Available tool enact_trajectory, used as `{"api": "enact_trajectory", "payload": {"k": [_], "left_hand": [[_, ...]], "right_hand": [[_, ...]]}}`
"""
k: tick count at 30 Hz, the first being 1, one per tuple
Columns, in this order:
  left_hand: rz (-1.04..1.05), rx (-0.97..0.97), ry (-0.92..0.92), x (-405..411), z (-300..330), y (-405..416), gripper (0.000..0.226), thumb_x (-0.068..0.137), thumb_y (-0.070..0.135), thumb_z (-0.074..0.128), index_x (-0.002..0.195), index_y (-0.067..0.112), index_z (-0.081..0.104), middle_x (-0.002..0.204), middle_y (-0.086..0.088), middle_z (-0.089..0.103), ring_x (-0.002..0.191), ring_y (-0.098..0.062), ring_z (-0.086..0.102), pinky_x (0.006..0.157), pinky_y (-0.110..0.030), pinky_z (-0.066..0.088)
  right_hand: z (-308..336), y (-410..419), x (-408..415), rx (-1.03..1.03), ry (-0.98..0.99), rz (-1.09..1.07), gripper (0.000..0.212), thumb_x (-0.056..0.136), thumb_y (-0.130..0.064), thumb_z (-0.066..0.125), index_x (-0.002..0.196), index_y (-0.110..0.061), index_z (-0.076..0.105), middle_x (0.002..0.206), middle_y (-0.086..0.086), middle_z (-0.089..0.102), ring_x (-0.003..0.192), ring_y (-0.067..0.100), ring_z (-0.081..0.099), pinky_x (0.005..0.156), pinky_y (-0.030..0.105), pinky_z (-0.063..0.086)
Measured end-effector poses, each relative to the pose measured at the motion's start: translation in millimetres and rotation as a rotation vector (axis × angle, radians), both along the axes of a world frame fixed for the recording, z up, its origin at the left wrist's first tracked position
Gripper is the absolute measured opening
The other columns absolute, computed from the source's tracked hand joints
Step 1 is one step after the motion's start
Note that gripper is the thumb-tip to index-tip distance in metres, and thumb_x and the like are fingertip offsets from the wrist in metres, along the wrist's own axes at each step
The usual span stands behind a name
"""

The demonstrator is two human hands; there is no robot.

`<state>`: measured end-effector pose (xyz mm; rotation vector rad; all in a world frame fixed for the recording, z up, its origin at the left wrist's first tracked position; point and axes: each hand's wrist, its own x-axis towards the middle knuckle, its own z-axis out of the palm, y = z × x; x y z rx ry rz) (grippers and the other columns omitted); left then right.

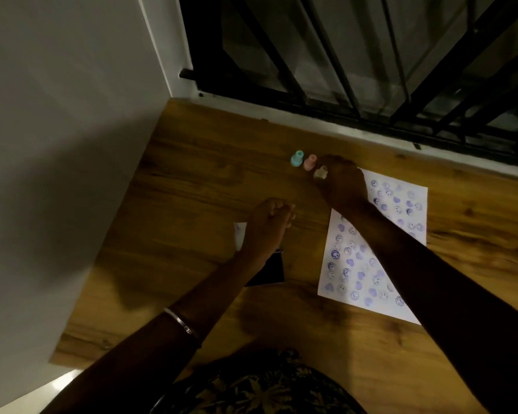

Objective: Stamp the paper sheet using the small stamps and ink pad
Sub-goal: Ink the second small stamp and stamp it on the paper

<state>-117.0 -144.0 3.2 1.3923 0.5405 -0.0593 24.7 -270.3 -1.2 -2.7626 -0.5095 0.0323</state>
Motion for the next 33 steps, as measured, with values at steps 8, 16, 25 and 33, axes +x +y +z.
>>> {"api": "enact_trajectory", "payload": {"k": [8,16,25,33], "left_hand": [[0.013,-0.02,0.015,16.5,-6.7,2.9,0.021,0.097,0.013,0.049,0.11,0.0,0.06,0.094,-0.004,0.062,0.08,-0.005,0.06,0.063,-0.009,0.049],[0.048,-0.049,0.005,18.7,-4.3,2.9,0.011,0.097,0.011,0.049,0.097,0.009,0.061,0.085,0.001,0.061,0.075,-0.004,0.059,0.06,-0.008,0.048],[-0.022,-0.119,0.053,9.3,10.0,8.8,0.02,0.101,0.02,0.042,0.113,0.012,0.056,0.09,0.002,0.064,0.076,-0.007,0.061,0.059,-0.014,0.046],[-0.027,-0.417,0.106,-32.0,14.0,10.4,0.024,0.102,0.028,0.041,0.096,0.017,0.062,0.081,0.001,0.064,0.069,-0.007,0.062,0.064,-0.024,0.047]], "right_hand": [[-11.7,0.2,17.7,-0.047,0.05,-0.018,0.048,0.077,-0.032,0.075,0.117,-0.015,0.056,0.114,0.012,0.062,0.102,0.031,0.058,0.083,0.044,0.051],[-2.7,8.1,25.5,-0.031,-0.051,0.085,0.033,0.084,-0.035,0.067,0.108,-0.014,0.063,0.116,0.015,0.062,0.106,0.037,0.055,0.091,0.05,0.043],[20.0,8.0,-25.3,0.231,-0.125,0.096,0.02,0.086,-0.04,0.063,0.094,-0.021,0.065,0.097,0.004,0.063,0.091,0.02,0.054,0.078,0.039,0.044],[41.8,11.1,-135.3,0.447,0.105,0.134,0.009,0.095,-0.029,0.055,0.096,-0.02,0.055,0.066,-0.009,0.058,0.055,0.006,0.057,0.045,0.022,0.041]]}}
